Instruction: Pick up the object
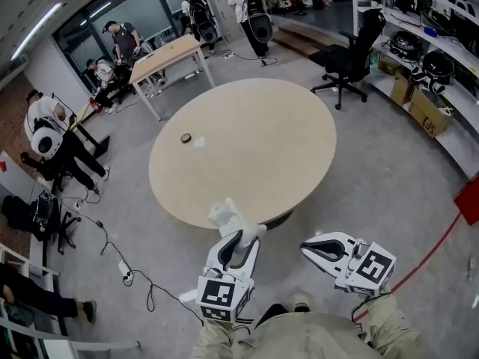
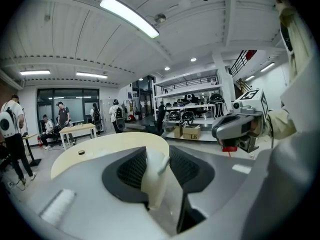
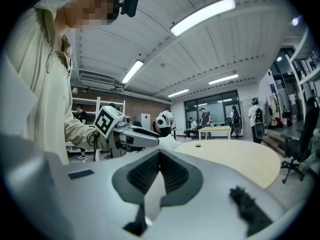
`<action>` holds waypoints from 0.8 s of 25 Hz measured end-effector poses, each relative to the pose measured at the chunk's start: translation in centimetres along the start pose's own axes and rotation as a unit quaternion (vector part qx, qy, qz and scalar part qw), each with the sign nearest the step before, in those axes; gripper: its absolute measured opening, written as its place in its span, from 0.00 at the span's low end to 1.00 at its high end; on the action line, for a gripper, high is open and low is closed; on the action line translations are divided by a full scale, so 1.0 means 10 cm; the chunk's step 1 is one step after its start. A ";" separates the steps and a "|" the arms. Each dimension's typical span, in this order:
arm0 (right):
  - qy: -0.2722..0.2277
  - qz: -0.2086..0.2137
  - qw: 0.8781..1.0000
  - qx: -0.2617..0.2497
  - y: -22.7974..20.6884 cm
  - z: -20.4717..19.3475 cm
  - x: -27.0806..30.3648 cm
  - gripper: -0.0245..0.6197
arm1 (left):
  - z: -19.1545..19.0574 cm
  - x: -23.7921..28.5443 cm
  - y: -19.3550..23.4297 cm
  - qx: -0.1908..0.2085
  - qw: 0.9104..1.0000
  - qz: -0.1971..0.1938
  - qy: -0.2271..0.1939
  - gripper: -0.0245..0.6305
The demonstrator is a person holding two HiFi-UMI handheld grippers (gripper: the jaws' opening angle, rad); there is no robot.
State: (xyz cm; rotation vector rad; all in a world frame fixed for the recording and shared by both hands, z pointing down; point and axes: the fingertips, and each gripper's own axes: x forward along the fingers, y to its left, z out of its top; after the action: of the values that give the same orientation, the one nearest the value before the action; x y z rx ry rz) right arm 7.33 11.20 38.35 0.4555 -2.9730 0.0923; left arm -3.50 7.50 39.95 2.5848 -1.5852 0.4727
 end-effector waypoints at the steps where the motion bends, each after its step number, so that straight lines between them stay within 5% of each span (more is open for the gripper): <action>1: -0.001 -0.004 1.000 -0.003 0.05 0.02 -0.03 0.04 | 0.00 -0.06 -0.02 -0.001 1.000 -0.001 -0.004 0.26; 20: 0.007 -0.039 0.999 -0.035 1.68 0.01 -0.30 0.04 | -0.37 -1.63 -0.67 0.007 0.999 -0.032 -0.044 0.26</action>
State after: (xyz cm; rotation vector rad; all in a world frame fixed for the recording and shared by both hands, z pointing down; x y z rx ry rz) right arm 5.11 28.11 37.10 0.5582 -2.9305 -0.0168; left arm -5.23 25.41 39.32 2.6920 -1.5240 0.3718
